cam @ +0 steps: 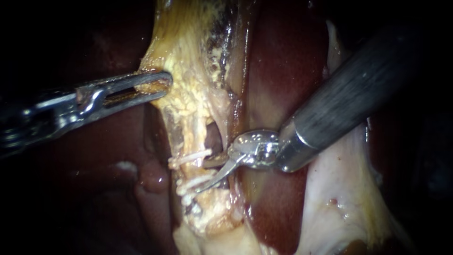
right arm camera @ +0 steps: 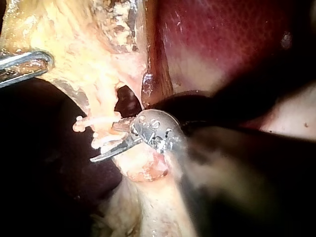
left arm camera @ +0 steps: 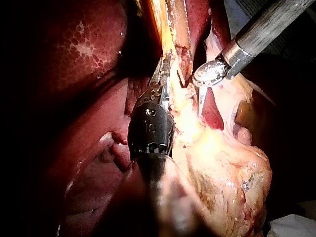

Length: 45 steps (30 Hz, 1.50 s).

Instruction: Go to the cutting position left tube

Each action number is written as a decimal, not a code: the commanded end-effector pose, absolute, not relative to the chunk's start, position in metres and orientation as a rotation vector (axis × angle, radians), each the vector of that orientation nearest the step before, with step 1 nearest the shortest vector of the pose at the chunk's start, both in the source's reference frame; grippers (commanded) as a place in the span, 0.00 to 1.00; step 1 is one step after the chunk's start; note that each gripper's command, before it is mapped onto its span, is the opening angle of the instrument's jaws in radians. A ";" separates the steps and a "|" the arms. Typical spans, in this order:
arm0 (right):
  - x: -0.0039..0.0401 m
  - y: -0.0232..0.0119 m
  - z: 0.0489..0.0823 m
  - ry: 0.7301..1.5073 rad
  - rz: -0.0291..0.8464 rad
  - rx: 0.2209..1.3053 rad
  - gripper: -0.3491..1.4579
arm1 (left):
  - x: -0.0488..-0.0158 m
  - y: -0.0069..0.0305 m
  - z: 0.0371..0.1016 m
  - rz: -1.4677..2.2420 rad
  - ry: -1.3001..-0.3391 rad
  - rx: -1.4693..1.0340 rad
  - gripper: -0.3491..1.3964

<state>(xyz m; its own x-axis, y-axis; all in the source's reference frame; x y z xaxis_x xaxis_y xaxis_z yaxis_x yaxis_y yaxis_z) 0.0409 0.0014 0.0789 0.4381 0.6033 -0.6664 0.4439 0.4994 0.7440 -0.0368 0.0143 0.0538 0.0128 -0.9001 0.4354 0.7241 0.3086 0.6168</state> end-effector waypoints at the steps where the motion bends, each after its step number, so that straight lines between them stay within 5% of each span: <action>1: 0.0410 0.0014 0.0789 1.184 0.133 1.119 0.83 | -0.0369 0.0144 0.0539 -1.286 -0.890 0.244 0.00; 16: 0.0432 0.0005 0.0791 1.228 0.127 1.175 0.83 | -0.0362 0.0154 0.0561 -1.288 -0.888 0.235 0.00; 32: 0.0449 -0.0003 0.0795 1.162 0.285 1.206 0.72 | -0.0368 0.0150 0.0559 -1.291 -0.887 0.231 0.00; 45: 0.0459 -0.0011 0.0803 1.143 0.318 1.214 0.70 | -0.0370 0.0149 0.0556 -1.293 -0.886 0.229 0.00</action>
<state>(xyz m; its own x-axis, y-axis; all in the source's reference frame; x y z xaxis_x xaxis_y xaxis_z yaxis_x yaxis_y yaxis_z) 0.0459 -0.0011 0.0803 0.4496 0.7282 -0.5172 0.3569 0.3844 0.8514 -0.0371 0.0148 0.0556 0.0082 -0.8981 0.4398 0.7336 0.3043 0.6077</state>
